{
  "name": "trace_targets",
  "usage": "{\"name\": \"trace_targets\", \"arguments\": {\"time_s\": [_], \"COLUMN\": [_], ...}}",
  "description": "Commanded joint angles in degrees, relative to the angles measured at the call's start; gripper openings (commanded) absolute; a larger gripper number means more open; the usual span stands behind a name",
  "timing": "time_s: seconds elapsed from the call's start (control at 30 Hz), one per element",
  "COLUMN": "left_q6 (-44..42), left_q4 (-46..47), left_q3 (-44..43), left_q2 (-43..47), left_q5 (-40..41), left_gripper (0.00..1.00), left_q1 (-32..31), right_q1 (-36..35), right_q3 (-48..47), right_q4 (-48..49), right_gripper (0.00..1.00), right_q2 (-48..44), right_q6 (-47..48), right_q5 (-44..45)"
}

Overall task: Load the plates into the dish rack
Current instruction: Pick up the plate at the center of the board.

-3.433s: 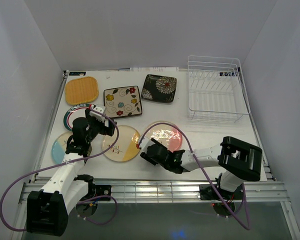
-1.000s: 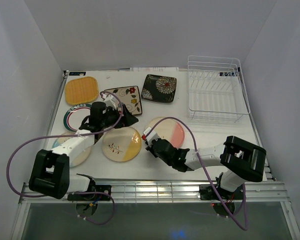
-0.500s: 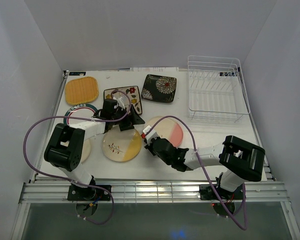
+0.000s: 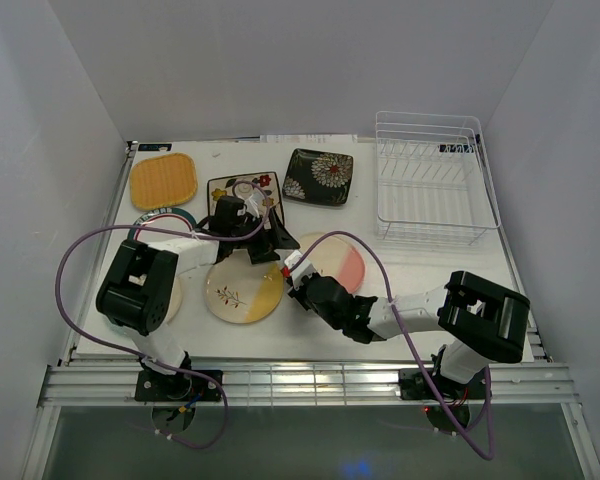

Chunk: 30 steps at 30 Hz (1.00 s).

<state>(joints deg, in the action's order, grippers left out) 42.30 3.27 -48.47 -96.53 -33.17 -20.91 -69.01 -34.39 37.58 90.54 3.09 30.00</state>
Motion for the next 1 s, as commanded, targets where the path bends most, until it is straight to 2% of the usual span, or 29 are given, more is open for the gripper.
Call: {"name": "trace_targets", "arguments": {"time_s": [0.0,0.17,0.37,0.53,0.57,0.63,0.67,0.87,0.97], "left_q6": [2.2,2.4,3.4,3.8,3.8,3.9,4.0,4.0,4.0], "left_q4": [0.6,0.9,2.4,3.4,3.5,3.5,3.6,4.1,4.2], "left_q3": [-2.8,-2.7,-2.2,-1.7,-1.7,-1.8,-1.6,-1.2,-1.2], "left_q2": [-1.8,-2.6,-2.3,-1.7,-1.7,-1.8,-1.7,-1.3,-1.4], "left_q5": [-2.7,-2.8,-4.0,-4.4,-5.0,-5.2,-5.3,-5.9,-6.0], "left_gripper": [0.93,0.89,0.73,0.66,0.59,0.57,0.52,0.49,0.44], "left_q1": [-0.5,-1.1,-1.2,-1.2,-1.2,-1.2,-1.2,-1.2,-1.3], "right_q1": [-0.2,-0.2,-0.4,-0.9,-0.9,-1.1,-1.1,-1.4,-1.4], "right_q3": [-2.7,-3.1,-3.2,-3.7,-3.8,-4.0,-4.1,-4.4,-4.4], "right_q4": [7.1,6.8,7.5,7.4,7.3,7.1,7.1,7.0,7.0], "right_gripper": [0.08,0.08,0.08,0.08,0.08,0.08,0.08,0.08,0.08], "right_q2": [-1.7,-1.5,-1.6,-1.6,-1.6,-1.5,-1.3,-1.2,-1.1], "right_q6": [0.8,1.0,1.4,2.0,2.1,2.1,2.1,2.4,2.4], "right_q5": [-0.2,-0.6,-1.7,-2.0,-1.9,-1.9,-2.0,-1.9,-1.8]}}
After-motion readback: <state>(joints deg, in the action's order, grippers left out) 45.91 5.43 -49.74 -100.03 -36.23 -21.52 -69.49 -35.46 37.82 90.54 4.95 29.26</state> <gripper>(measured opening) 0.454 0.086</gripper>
